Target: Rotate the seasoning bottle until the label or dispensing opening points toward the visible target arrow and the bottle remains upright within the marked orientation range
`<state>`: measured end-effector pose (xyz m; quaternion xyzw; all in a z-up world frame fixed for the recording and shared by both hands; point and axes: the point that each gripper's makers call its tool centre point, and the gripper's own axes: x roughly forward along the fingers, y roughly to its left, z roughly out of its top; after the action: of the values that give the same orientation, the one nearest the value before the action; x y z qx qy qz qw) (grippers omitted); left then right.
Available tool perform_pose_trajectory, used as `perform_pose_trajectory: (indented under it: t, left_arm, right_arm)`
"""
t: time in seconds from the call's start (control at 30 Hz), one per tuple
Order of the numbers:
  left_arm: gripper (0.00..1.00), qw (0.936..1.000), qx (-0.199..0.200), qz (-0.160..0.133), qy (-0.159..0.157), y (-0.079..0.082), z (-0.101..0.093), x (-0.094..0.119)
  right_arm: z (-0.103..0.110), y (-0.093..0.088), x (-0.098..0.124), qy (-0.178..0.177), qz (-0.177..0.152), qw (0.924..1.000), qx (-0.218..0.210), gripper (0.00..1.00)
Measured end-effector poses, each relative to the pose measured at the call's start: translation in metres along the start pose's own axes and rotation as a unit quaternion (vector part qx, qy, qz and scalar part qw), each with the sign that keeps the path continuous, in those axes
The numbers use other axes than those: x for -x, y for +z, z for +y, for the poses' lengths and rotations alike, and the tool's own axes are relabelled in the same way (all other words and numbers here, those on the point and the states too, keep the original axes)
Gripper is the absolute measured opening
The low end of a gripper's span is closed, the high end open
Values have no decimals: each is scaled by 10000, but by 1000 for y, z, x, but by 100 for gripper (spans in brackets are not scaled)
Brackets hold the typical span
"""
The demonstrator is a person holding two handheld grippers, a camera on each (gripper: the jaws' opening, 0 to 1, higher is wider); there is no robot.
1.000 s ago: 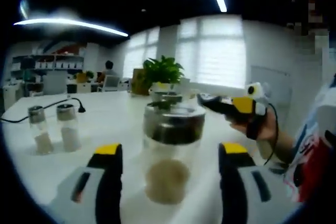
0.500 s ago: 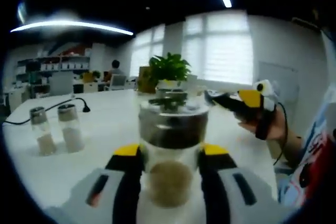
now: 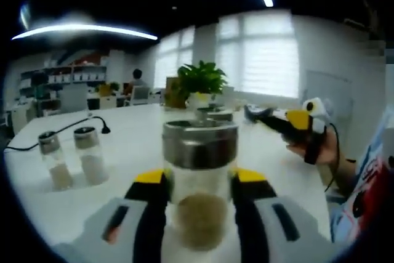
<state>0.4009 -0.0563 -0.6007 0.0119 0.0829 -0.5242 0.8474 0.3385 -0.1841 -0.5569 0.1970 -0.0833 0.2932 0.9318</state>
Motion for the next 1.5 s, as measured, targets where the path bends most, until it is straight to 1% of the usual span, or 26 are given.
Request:
perform_pose_trajectory:
  t: [0.13,0.3,0.43,0.53,0.67,0.73,0.83,0.9,0.93,1.0,1.03,1.2,1.3,1.4,1.5]
  left_arm:
    - [43,9999,33,-95,46,2,12,-2]
    - [43,9999,43,-137,35,5,17,-8]
    - [43,9997,-80,-218,104,8,23,-14]
    - [43,9996,17,-243,157,10,28,-18]
    - [43,9995,87,-249,174,7,31,-23]
    - [43,9992,225,-282,142,7,31,-26]
    - [43,9991,272,-323,80,7,29,-28]
    - [43,9995,135,-258,120,6,29,-30]
    - [43,9995,36,-289,143,7,29,-32]
    - [43,9994,1,-284,175,7,30,-32]
    - [43,9994,0,-292,180,7,30,-31]
    - [43,9993,-50,-314,184,6,28,-30]
    - [43,9993,-15,-323,201,6,29,-29]
    - [43,9991,78,-365,213,6,31,-27]
    - [43,9992,-117,-284,249,4,29,-25]
  right_arm:
    - [-2,0,1,-40,-17,10000,-22,39]
    - [-4,0,1,-63,-33,10000,-40,38]
    - [-5,0,1,-71,-28,10000,-35,37]
    - [-5,-1,1,-71,-25,10000,-29,37]
    - [-5,-1,1,-76,-19,10000,-35,36]
    - [-5,-1,2,-81,-14,10000,-38,36]
    - [-7,-2,3,-86,-16,9999,-63,36]
    - [-7,-2,3,-91,-19,9999,-63,36]
    - [-7,-1,4,-99,-18,9999,-53,36]
    - [-5,2,6,-119,-24,9999,-29,36]
    - [-5,4,6,-127,-42,9999,10,36]
    - [0,18,9,-233,-116,9986,466,36]
    - [3,25,9,-310,-118,9971,681,36]
    - [3,31,9,-436,-1,9952,880,36]
    - [1,40,10,-641,173,9916,1109,38]
